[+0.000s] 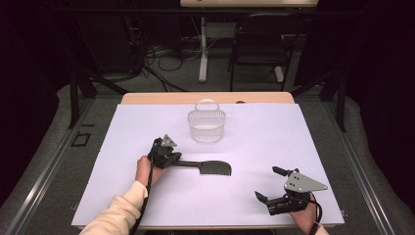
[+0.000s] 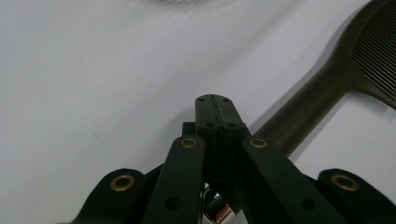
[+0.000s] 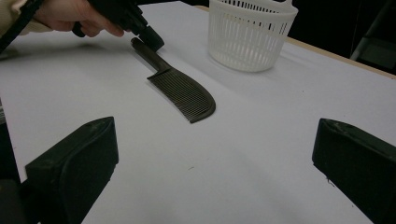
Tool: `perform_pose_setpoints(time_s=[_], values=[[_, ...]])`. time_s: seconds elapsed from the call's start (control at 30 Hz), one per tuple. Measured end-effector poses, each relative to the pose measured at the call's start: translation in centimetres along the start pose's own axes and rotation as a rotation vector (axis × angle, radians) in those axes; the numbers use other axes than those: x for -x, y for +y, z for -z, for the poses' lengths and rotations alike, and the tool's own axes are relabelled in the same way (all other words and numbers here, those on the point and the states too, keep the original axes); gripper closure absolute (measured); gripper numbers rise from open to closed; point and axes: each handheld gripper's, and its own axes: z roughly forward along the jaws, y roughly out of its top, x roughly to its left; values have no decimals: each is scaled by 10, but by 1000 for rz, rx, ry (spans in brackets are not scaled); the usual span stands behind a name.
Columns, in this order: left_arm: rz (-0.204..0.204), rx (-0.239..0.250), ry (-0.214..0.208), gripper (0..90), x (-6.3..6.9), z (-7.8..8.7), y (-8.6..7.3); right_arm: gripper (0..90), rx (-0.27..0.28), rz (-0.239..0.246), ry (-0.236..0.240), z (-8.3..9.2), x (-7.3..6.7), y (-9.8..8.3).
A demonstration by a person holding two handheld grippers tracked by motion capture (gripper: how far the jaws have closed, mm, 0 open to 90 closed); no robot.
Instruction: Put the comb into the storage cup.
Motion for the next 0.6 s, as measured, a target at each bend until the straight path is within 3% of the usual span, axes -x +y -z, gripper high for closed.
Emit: perform_pose_setpoints(time_s=[0.6], values=[[-9, -16, -26, 900, 6, 7, -6, 1, -3, -2, 1, -1, 0, 0]])
